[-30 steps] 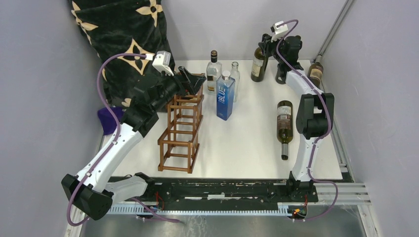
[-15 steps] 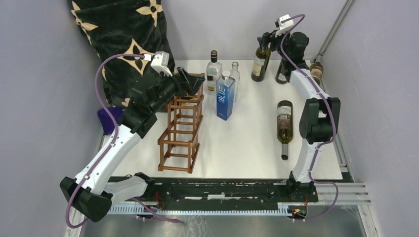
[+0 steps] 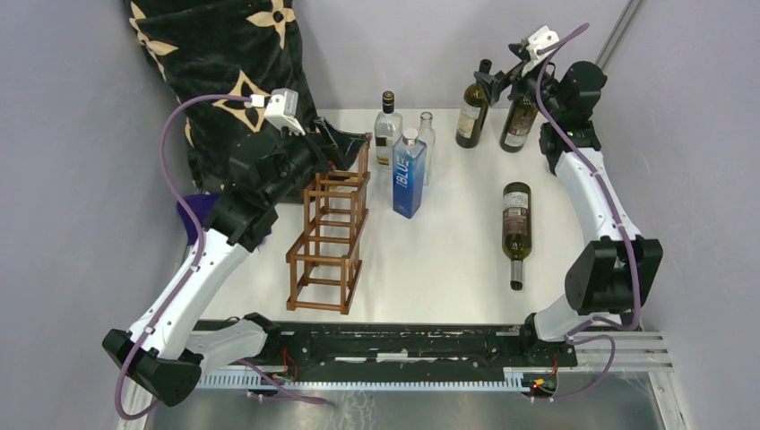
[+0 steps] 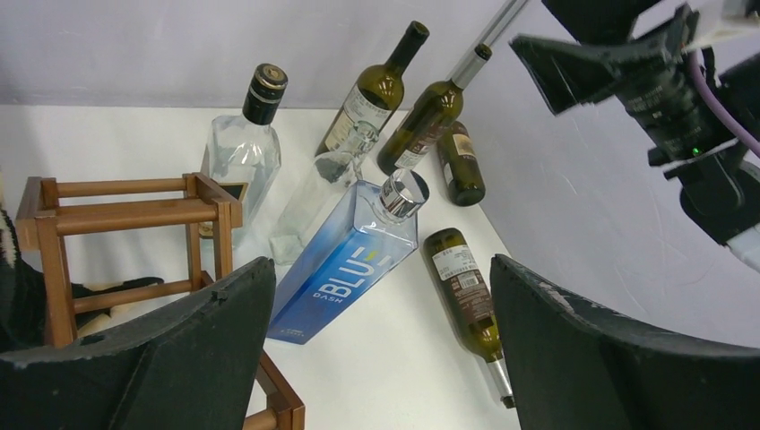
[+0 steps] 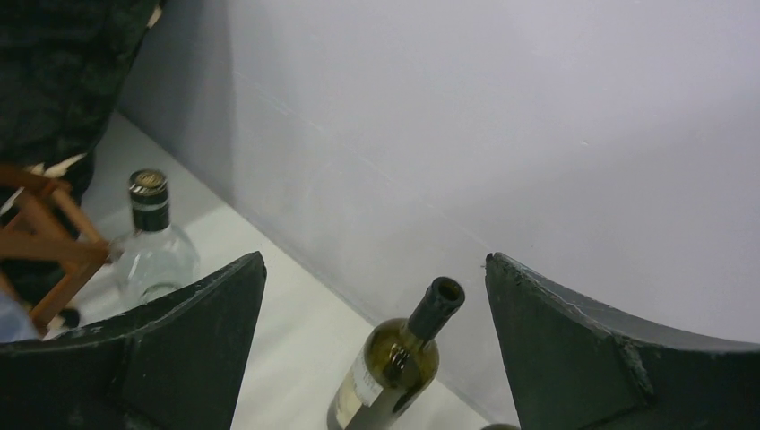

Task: Put the wine bottle on the wine rack
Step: Pick up the wine bottle from the center of the board.

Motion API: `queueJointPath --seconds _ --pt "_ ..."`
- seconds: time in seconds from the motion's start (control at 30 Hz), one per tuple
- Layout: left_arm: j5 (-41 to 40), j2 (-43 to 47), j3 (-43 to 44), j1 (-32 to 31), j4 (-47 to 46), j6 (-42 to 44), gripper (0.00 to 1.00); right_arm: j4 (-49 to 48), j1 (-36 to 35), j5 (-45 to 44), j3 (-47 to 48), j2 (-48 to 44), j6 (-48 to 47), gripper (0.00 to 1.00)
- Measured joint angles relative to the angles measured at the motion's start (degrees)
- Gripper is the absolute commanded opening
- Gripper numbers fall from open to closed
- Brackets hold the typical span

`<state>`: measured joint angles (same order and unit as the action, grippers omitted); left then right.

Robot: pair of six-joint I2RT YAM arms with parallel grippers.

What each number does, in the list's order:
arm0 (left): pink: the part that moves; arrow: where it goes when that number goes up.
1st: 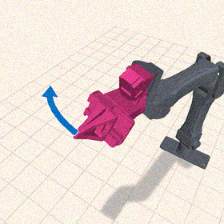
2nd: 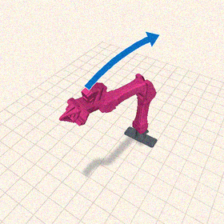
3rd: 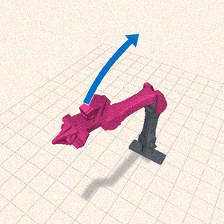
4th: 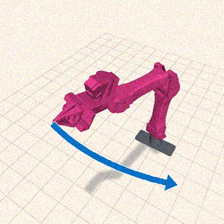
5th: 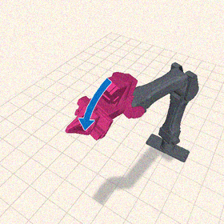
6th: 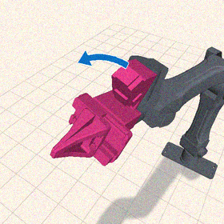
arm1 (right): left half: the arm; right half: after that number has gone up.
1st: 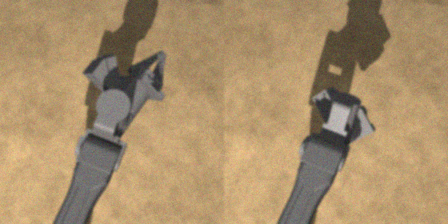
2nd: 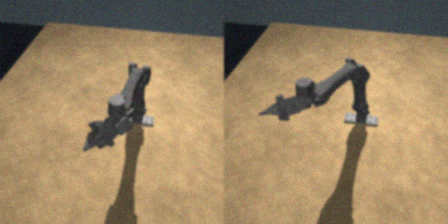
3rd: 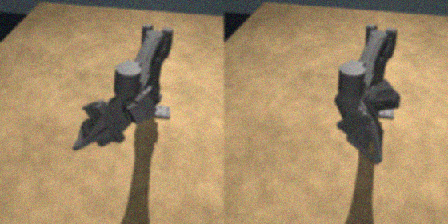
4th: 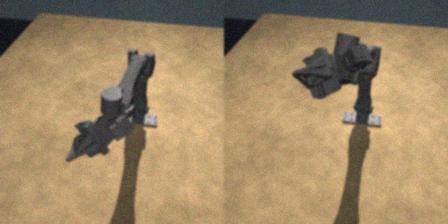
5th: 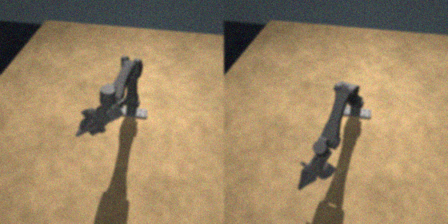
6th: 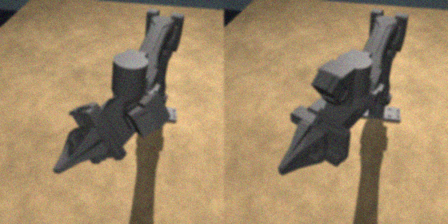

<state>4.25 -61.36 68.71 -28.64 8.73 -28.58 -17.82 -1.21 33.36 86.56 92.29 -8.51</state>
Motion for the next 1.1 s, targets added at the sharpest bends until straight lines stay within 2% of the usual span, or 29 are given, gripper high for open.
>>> queueJointPath --seconds 0.3,0.6,0.77,0.93,1.1 --pt "-3.9 0.2 2.1 0.0 1.7 -1.7 1.00 8.1 0.7 14.5 -14.3 -13.8 -8.2 0.98" --pt "-3.3 -0.2 3.2 0.0 2.2 -2.0 1.00 14.9 0.7 17.2 -27.6 -24.3 -12.4 0.98" --pt "-0.6 -4.7 9.8 -0.7 5.7 -1.2 1.00 17.0 0.7 19.2 -35.8 -29.7 -14.1 0.98" --pt "-3.2 -11.7 18.6 -7.4 11.4 3.4 1.00 19.9 0.6 20.3 -42.0 -33.6 -15.8 0.98" --pt "-8.4 -17.2 25.8 -14.6 17.6 9.0 1.00 22.8 0.7 20.3 -43.8 -34.6 -17.4 0.98"
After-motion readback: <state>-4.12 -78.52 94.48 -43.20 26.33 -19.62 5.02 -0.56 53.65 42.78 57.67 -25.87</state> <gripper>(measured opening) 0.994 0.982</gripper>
